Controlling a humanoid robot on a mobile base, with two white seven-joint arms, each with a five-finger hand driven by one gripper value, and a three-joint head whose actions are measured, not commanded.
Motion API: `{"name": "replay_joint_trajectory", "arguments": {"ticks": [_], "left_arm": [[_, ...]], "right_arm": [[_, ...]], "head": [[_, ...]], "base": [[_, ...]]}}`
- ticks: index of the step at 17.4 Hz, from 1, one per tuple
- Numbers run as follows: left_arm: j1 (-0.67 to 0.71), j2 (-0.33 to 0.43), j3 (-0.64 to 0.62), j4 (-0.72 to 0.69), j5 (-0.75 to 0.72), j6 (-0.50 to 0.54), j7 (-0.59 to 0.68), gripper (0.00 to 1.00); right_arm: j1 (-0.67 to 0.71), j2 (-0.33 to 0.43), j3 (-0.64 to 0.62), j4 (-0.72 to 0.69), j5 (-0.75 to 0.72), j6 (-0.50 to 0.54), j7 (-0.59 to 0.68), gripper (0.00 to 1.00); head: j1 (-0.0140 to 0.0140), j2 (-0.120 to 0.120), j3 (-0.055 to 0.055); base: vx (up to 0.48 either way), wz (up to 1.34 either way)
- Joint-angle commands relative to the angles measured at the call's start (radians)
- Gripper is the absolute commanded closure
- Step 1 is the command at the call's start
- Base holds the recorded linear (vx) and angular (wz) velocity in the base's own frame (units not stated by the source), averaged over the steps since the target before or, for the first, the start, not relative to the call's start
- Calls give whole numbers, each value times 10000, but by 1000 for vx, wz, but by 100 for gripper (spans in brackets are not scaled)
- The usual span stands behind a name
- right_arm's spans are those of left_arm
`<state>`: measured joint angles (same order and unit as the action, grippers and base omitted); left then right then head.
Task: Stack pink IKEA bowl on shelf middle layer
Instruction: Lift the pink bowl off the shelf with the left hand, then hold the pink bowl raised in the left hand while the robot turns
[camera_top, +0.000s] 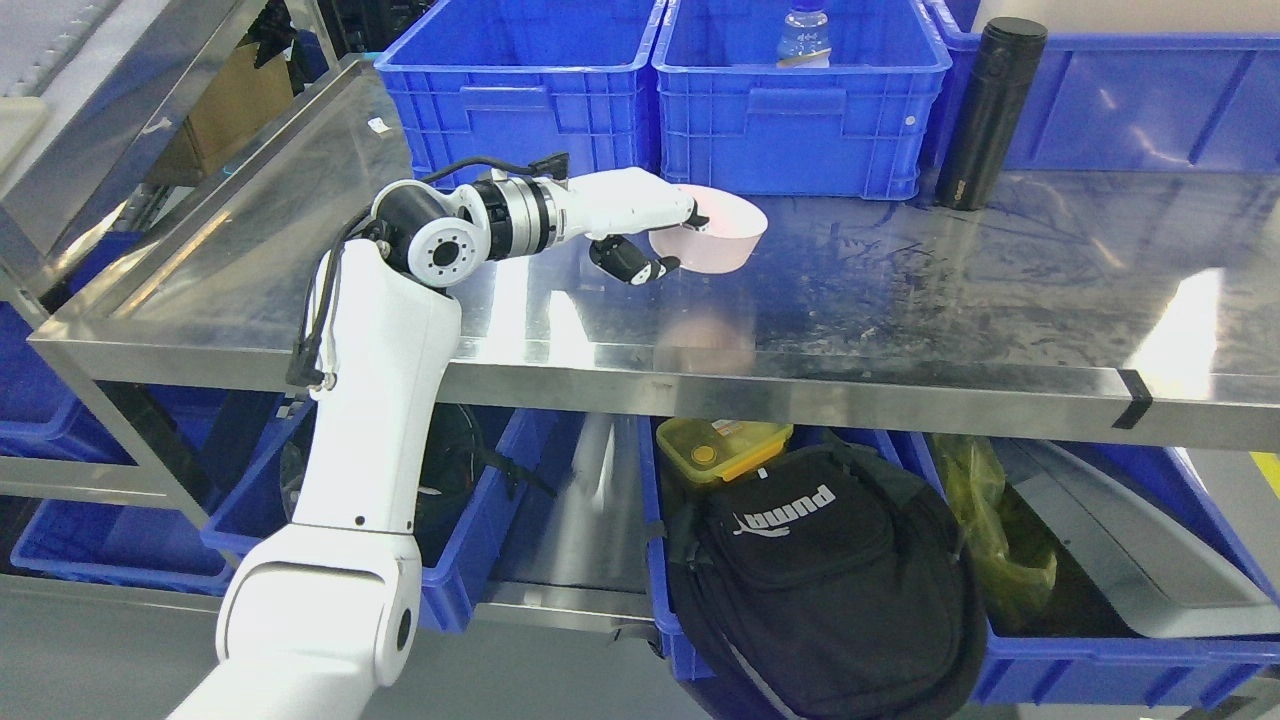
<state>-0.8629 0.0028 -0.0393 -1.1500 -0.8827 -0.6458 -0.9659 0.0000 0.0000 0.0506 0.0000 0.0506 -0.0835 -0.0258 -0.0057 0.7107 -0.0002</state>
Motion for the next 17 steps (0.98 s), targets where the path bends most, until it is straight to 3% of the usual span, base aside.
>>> {"name": "replay_joint_trajectory", "arguments": {"ticks": [1, 6, 11, 17], "left_arm": [[695, 147, 1634, -2134, 1264, -366, -5, 100], [1404, 147, 1728, -2674, 1463, -1396, 102, 100], [1404, 147, 1636, -2842, 2352, -1396, 87, 100], [1480, 147, 1636, -2950, 2399, -1396, 133, 100]], "right_arm": [[215, -175, 0, -175, 0, 7, -3, 0], [215, -175, 0, -175, 0, 7, -3, 0], [215, -175, 0, -175, 0, 7, -3, 0], [215, -175, 0, -175, 0, 7, -3, 0]], "head": [[0, 0, 0], [0, 0, 0], [0, 0, 0], [0, 0, 0]], "base": [[6, 159], [-12, 356], [-4, 453], [-8, 548]]}}
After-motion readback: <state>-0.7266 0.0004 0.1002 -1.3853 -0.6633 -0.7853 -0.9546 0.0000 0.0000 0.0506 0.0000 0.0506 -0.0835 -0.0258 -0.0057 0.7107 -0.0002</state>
